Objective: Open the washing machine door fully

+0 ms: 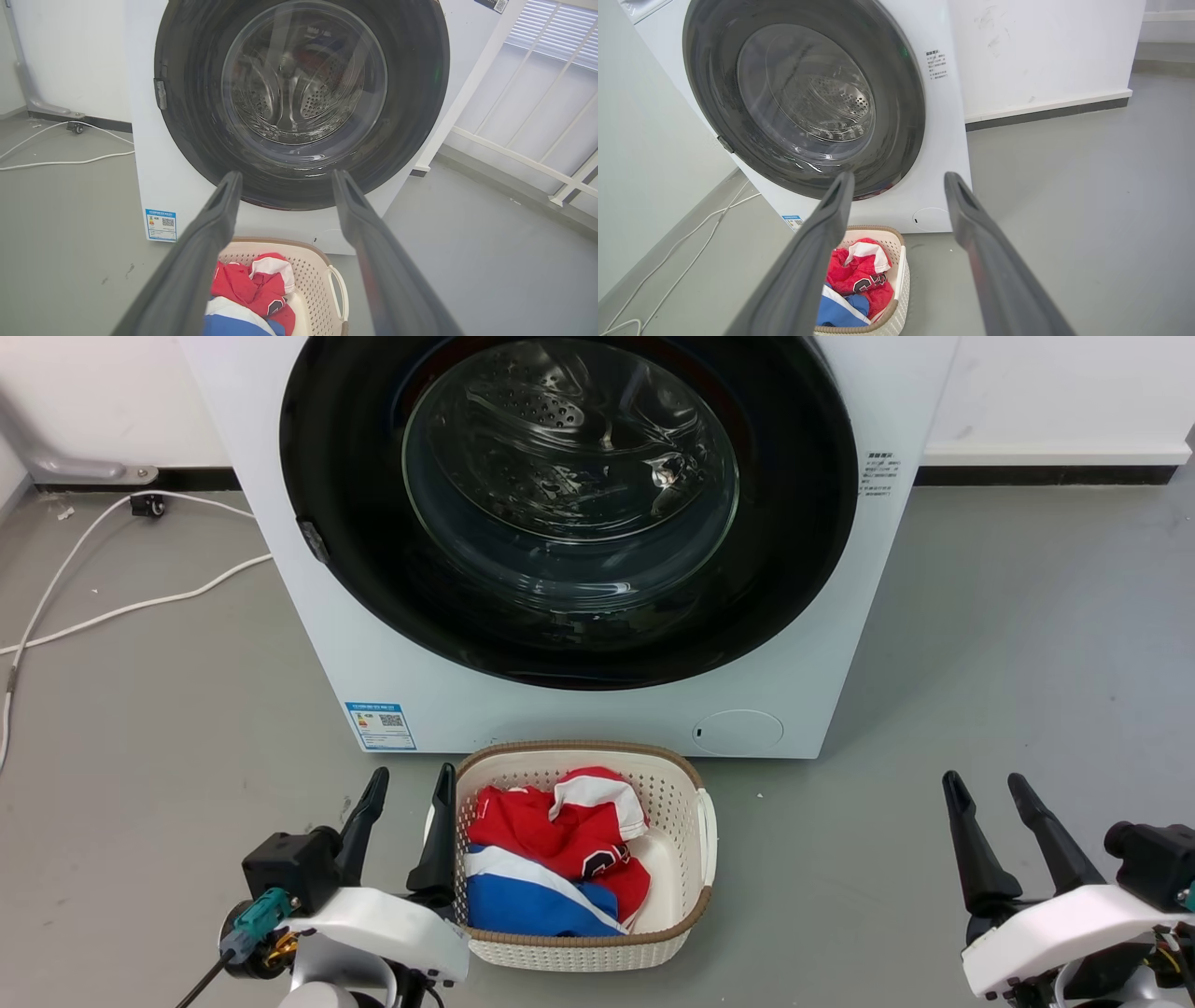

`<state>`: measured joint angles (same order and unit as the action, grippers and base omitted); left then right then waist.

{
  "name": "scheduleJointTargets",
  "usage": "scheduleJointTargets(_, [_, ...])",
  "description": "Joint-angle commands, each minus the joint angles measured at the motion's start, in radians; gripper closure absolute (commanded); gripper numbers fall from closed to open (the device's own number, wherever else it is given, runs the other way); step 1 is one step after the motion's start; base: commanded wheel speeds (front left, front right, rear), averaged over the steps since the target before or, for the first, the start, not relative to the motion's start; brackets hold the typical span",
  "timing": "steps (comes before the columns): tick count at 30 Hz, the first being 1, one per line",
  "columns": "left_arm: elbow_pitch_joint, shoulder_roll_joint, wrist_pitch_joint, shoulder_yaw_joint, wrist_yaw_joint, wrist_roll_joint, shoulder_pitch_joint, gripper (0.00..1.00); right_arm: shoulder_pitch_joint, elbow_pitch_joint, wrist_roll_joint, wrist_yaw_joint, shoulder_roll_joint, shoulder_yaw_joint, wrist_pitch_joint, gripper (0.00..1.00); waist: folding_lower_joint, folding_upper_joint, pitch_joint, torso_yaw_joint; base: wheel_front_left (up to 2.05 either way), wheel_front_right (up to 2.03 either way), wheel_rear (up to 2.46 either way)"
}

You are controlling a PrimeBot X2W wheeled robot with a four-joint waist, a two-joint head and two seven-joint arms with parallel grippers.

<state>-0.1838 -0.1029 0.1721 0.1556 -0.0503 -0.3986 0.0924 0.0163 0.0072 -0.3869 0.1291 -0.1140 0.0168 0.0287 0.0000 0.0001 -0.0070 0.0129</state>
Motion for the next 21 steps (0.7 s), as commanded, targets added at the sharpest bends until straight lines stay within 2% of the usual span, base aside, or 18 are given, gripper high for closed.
scheduleJointTargets(1, [0.005, -0.006, 0.01, 0.003, 0.004, 0.021, 0.02, 0.0, 0.002, -0.012, 0.02, 0.002, -0.004, 0.002, 0.003, 0.0, 0.0, -0.0001, 0.0, 0.0, 0.0, 0.0, 0.0])
scheduleJointTargets(21, [-0.031, -0.005, 0.053, 0.014, -0.009, 0.173, 0.023, 0.0, 0.017, -0.028, 0.178, 0.002, 0.012, 0.011, 0.0, 0.0, 0.0, -0.0001, -0.008, 0.002, 0.0, 0.0, 0.0])
